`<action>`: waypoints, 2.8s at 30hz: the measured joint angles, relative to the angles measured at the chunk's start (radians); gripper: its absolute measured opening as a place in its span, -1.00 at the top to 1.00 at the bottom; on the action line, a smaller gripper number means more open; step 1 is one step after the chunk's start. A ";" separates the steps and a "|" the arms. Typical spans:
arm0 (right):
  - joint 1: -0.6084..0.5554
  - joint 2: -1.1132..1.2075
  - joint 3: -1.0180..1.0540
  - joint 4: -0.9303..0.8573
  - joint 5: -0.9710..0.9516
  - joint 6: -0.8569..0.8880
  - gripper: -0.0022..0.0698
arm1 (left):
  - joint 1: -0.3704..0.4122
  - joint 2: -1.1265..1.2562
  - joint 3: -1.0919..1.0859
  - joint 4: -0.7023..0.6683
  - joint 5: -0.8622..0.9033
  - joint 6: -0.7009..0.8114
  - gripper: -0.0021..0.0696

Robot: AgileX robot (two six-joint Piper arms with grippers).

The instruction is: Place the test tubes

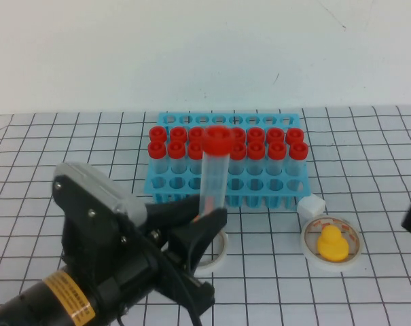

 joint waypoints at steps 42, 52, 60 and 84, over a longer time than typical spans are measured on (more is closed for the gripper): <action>0.573 0.791 -0.756 0.011 -0.194 -0.287 0.20 | 0.000 0.145 0.008 -0.122 -0.289 0.006 0.37; 0.573 0.791 -0.756 0.011 -0.200 -0.285 0.18 | 0.000 0.145 0.008 -0.163 -0.286 0.131 0.03; 0.573 0.764 -0.756 0.012 -0.312 -0.321 0.18 | 0.000 -0.006 0.100 -0.400 -0.243 0.376 -0.34; 0.573 0.730 -0.756 0.016 -0.333 -0.344 0.18 | 0.000 -0.983 0.307 -0.818 0.470 1.102 0.94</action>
